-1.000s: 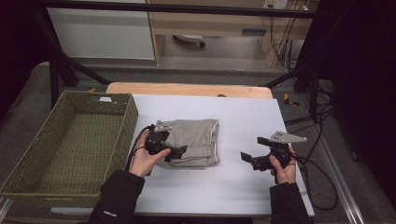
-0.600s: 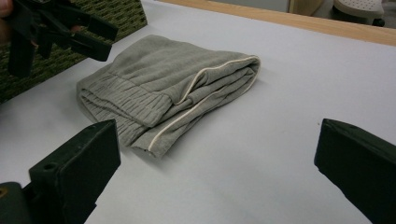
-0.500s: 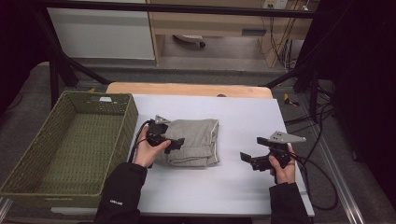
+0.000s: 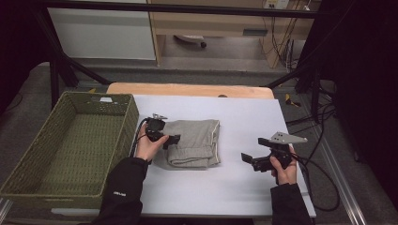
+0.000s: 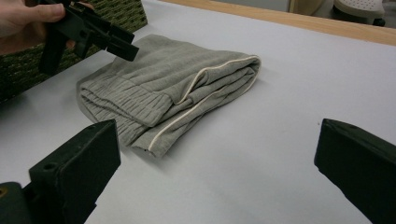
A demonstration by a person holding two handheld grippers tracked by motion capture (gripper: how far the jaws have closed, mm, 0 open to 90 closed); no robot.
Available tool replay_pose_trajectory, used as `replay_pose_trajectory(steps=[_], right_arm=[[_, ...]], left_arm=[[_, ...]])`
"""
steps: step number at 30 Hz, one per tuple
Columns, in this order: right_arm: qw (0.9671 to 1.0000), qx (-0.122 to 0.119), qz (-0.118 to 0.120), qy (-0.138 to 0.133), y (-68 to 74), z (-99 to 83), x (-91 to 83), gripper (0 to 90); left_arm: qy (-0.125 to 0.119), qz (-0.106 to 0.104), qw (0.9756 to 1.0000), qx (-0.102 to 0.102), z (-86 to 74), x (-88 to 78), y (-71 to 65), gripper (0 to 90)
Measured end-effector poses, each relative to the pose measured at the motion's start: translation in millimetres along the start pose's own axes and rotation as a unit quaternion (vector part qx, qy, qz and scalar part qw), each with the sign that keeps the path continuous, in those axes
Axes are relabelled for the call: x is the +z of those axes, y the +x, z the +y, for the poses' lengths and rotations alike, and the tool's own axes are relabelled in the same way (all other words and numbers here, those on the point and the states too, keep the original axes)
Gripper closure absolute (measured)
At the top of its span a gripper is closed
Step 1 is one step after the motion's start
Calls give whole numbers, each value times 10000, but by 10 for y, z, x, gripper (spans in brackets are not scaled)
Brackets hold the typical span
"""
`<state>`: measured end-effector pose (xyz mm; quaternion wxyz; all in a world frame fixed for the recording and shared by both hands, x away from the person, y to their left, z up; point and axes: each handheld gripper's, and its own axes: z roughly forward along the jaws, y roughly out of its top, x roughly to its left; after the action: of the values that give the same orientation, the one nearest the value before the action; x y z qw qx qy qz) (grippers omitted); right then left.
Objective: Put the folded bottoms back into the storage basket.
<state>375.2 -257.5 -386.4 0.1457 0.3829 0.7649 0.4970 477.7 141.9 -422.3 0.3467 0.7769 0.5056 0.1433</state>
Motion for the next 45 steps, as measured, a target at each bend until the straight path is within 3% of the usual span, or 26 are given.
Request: replay_pose_trajectory(steps=[11,18,27,31,33,40,45], right_arm=[[10000,4,6,-11,-3,2,-8,9],[10000,13,9,0,2,0,2,9],[10000,2,25,4,6,-1,12,9],[10000,3,29,1,7,1,14,9],[10000,8,31,11,9,0,16,9],[10000,1,47,32,19,2,30,9],[10000,-13,53,74,37,7,57,9]], left_arm=[[128,371,9992,6,56,120,98,193],[234,335,9992,2,38,196,128,284],[159,396,9990,102,46,231,123,376],[198,304,9993,16,43,242,154,399],[205,159,9996,-135,42,238,190,436],[179,99,9996,-177,39,242,206,566],[191,132,9997,10,37,244,170,639]])
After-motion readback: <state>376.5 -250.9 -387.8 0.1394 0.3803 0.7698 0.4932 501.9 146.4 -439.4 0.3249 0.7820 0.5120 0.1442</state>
